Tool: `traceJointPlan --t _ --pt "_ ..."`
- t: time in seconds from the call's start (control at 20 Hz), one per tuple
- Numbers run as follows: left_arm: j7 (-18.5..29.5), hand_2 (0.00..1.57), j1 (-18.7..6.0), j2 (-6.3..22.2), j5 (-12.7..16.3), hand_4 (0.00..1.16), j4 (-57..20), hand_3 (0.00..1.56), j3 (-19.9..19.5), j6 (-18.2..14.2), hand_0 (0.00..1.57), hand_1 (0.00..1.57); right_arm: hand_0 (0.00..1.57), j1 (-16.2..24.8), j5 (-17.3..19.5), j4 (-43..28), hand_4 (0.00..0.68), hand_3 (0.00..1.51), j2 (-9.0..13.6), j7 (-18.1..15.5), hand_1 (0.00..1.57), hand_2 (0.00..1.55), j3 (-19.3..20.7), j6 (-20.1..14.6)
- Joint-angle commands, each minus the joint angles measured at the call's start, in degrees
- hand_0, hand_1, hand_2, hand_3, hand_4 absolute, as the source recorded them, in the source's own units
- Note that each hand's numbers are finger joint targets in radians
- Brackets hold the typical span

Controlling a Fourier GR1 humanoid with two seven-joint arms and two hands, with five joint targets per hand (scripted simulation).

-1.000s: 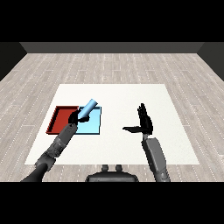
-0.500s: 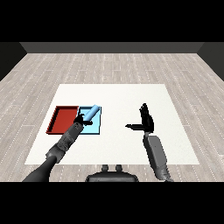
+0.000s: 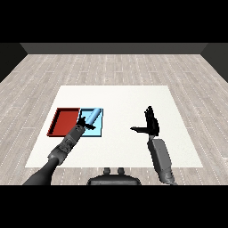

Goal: Pick the blue can and put it in the blue box

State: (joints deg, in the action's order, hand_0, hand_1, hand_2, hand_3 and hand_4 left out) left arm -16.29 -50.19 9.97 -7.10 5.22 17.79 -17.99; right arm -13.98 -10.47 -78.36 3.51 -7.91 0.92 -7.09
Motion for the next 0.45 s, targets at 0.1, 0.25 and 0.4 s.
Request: traceJointPlan --t 0.1,0.25,0.4 --pt "9.8 0.0 2.4 1.1 3.9 0.0 5.2 0.0 -5.5 -21.3 0.0 0.0 0.0 0.6 1.4 0.1 0.0 0.0 0.3 -1.8 0.0 0.0 -0.5 -0.1" --pt "20.7 0.0 2.3 0.9 6.3 0.0 12.7 0.0 -8.7 -26.2 0.0 0.0 0.0 -0.8 2.6 -0.1 0.0 0.0 1.1 0.6 0.0 0.0 -1.3 -0.5" --pt "32.6 0.0 3.9 0.2 10.6 0.0 22.1 0.0 -12.8 -21.7 0.0 0.0 0.0 -2.2 3.0 1.0 0.0 0.0 2.7 -1.2 0.0 0.0 -1.1 1.1"
